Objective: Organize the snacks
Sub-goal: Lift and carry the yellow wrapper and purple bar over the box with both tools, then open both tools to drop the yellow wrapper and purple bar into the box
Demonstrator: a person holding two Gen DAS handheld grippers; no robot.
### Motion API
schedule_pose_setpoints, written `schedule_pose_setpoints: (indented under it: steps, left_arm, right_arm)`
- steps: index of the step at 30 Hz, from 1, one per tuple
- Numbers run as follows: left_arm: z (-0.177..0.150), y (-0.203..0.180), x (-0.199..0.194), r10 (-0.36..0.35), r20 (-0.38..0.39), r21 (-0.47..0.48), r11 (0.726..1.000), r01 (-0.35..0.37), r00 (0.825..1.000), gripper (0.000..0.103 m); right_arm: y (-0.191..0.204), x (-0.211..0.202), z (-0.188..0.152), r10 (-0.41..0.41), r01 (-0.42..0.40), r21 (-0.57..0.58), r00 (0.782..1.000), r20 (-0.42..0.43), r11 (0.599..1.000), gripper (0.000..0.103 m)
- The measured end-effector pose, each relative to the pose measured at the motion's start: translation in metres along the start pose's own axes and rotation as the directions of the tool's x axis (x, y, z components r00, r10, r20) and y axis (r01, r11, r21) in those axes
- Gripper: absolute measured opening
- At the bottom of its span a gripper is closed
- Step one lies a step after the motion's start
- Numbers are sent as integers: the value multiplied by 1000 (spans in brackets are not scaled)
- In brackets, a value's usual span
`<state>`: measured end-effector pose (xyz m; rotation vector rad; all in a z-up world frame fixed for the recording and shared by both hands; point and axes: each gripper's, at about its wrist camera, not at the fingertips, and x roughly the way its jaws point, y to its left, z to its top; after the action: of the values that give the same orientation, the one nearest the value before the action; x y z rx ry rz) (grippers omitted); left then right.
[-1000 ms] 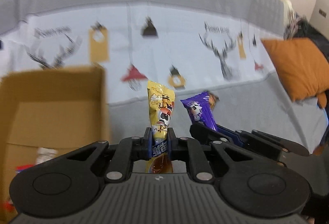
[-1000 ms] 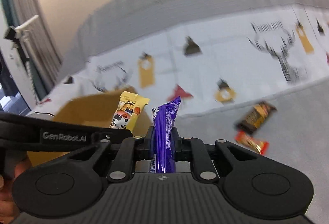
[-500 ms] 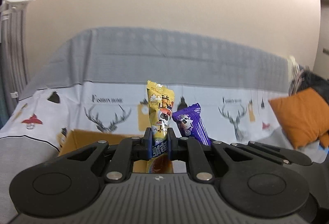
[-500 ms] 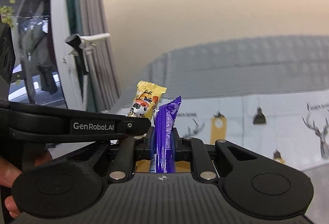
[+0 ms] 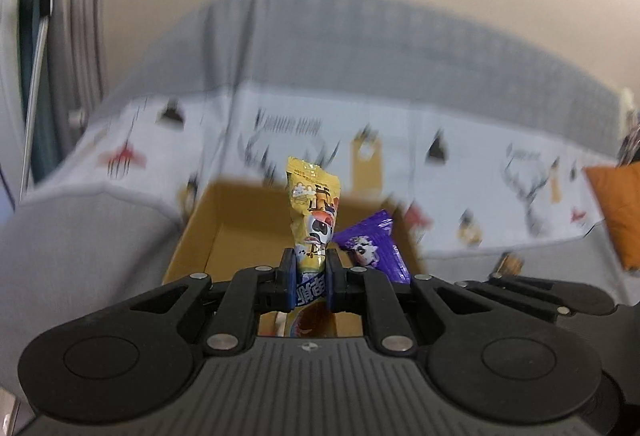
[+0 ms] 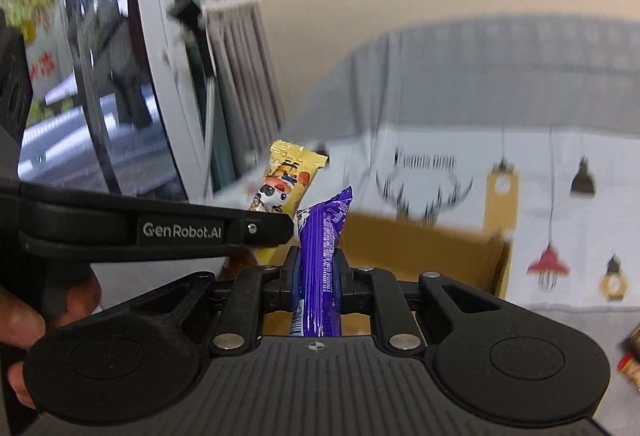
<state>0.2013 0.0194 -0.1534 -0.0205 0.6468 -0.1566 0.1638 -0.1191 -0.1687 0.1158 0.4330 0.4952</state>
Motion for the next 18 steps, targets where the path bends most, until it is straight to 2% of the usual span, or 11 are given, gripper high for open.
schedule_pose_setpoints:
  steps: [2, 4, 7, 12, 15, 16, 17, 18]
  left_arm:
    - [-15, 16, 25, 11, -80, -40, 999, -14, 997, 15]
    - [-33, 28, 51, 22, -168, -67, 997, -34, 986, 15]
    - [-55, 37, 75, 53, -247, -53, 996, -68, 968, 15]
    - [-74, 42, 94, 44, -316, -44, 997, -61, 948, 15]
    - [-72, 41, 92, 43, -310, -44, 997, -59, 950, 16]
    - [-70, 40, 89, 39, -302, -44, 997, -55, 952, 25]
    - [-67, 39, 84, 37, -297, -43, 998, -52, 954, 49]
    - [-64, 37, 80, 64, -294, -40, 996, -79, 954, 60]
  right_arm:
    - [-4, 19, -16, -10, 10, 5, 998, -69, 1000, 16]
    - [-9, 35, -34, -39, 40, 1, 989, -139, 999, 16]
    - [-19, 53, -56, -67, 75, 27, 970, -235, 997, 16]
    - [-22, 68, -72, -65, 77, 31, 953, -296, 997, 15]
    - [-20, 67, -71, -62, 74, 30, 953, -296, 997, 15]
    - [-19, 65, -70, -56, 68, 32, 955, -291, 997, 16]
    - [-18, 62, -68, -45, 57, 37, 960, -277, 998, 17]
    - [-23, 63, -66, -37, 50, 46, 965, -259, 998, 29]
